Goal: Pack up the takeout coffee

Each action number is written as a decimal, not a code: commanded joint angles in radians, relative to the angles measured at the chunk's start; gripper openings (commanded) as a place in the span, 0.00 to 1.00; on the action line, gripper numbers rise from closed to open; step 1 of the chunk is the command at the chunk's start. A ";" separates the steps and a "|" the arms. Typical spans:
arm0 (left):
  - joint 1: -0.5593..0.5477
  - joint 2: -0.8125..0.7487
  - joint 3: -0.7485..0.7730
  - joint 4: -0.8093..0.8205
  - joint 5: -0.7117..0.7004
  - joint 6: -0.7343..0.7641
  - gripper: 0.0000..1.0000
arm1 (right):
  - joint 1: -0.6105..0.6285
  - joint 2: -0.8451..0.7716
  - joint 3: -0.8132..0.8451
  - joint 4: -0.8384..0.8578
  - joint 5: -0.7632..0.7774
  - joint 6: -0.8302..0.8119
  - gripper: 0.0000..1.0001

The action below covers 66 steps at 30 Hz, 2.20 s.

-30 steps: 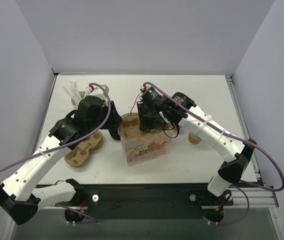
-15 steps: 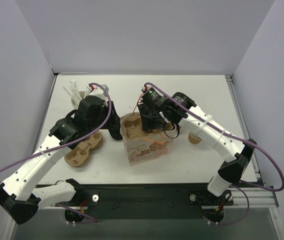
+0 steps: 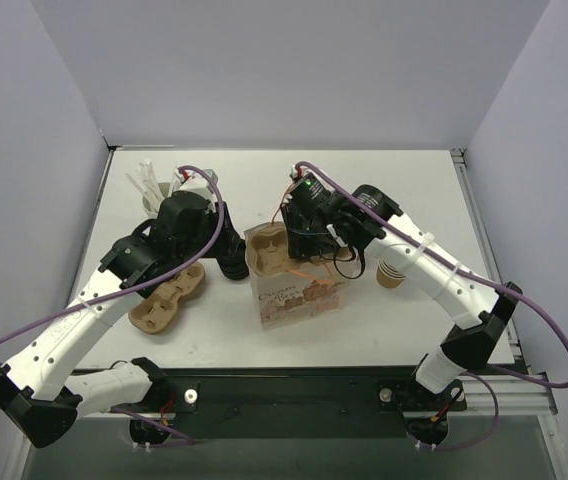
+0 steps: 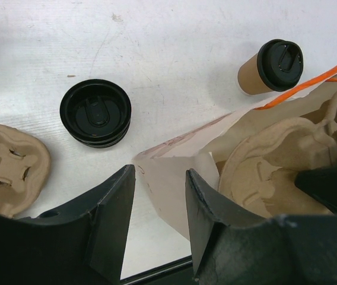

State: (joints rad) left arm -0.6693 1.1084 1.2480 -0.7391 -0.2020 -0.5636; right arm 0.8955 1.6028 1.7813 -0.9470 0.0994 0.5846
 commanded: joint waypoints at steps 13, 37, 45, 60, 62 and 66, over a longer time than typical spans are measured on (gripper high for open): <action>0.004 -0.001 0.011 0.007 -0.008 0.016 0.49 | 0.006 -0.093 -0.098 -0.012 0.120 0.086 0.31; 0.002 -0.013 0.019 0.089 0.239 -0.024 0.50 | -0.006 -0.004 -0.112 -0.033 0.112 0.040 0.31; 0.002 -0.032 -0.024 0.084 0.257 -0.021 0.50 | -0.007 0.026 -0.135 -0.032 0.106 0.043 0.34; 0.002 -0.082 0.044 -0.022 0.049 0.030 0.51 | -0.007 0.025 -0.296 0.088 0.117 0.078 0.44; 0.002 -0.096 0.054 -0.020 0.023 0.037 0.50 | -0.007 0.025 -0.309 0.105 0.121 0.086 0.48; 0.002 -0.102 0.103 -0.028 0.004 0.045 0.51 | -0.007 0.016 -0.326 0.117 0.135 0.095 0.57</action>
State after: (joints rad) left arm -0.6685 1.0351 1.2633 -0.7670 -0.1371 -0.5446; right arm 0.8951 1.6299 1.4727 -0.8360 0.1963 0.6586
